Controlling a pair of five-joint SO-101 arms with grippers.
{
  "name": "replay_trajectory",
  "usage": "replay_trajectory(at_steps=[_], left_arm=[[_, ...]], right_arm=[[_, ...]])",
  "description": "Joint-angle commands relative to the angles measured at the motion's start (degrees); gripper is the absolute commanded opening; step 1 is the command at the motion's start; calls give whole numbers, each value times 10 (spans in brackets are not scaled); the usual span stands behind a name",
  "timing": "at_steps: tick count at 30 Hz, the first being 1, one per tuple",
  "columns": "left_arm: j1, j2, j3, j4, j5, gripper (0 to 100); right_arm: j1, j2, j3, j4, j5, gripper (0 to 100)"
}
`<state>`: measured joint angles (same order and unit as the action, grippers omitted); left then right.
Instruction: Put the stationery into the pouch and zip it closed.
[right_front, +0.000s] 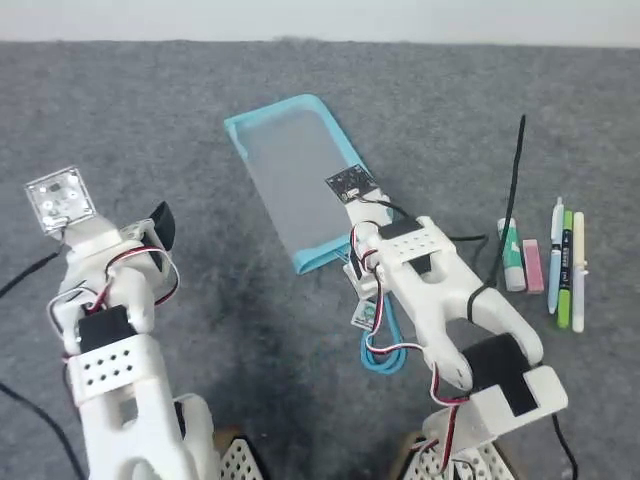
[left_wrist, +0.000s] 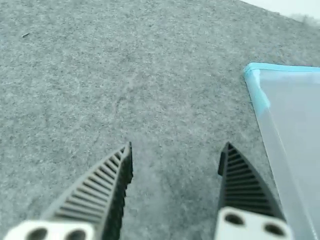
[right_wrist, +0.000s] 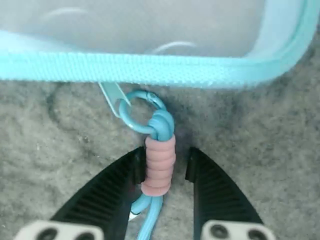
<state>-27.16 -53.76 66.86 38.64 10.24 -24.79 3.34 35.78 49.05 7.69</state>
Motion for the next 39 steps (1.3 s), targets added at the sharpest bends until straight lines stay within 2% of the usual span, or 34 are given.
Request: replay_trajectory(at_steps=[1, 3, 6, 10, 13, 15, 18, 22, 31, 35, 39], left_arm=[[5, -12, -23, -20, 6, 261], [5, -12, -22, -20, 5, 261], [20, -12, -18, -23, -25, 253], [76, -15, -7, -24, -106, 145], [113, -17, 4, -21, -126, 94], [130, -17, 0, -8, -142, 122], [176, -17, -10, 35, -147, 216], [248, -18, -22, 78, -163, 281], [331, -18, -15, 62, -164, 309], [330, -18, -24, 69, -164, 309], [331, -27, -58, 117, -164, 309]], right_arm=[[10, -35, 2, -18, -4, 0], [16, -40, 1, -14, -3, 32], [30, -56, -6, 3, -4, 6], [42, -133, -27, 66, -9, 6], [37, -246, -5, 67, -6, 6], [24, -333, 20, 65, -4, 6], [-1, -437, 60, 63, 11, 6], [-41, -511, 93, 68, 33, 6], [-90, -490, 94, 72, 33, 6], [-89, -488, 94, 76, 32, 6], [-87, -487, 97, 72, 33, 6]])
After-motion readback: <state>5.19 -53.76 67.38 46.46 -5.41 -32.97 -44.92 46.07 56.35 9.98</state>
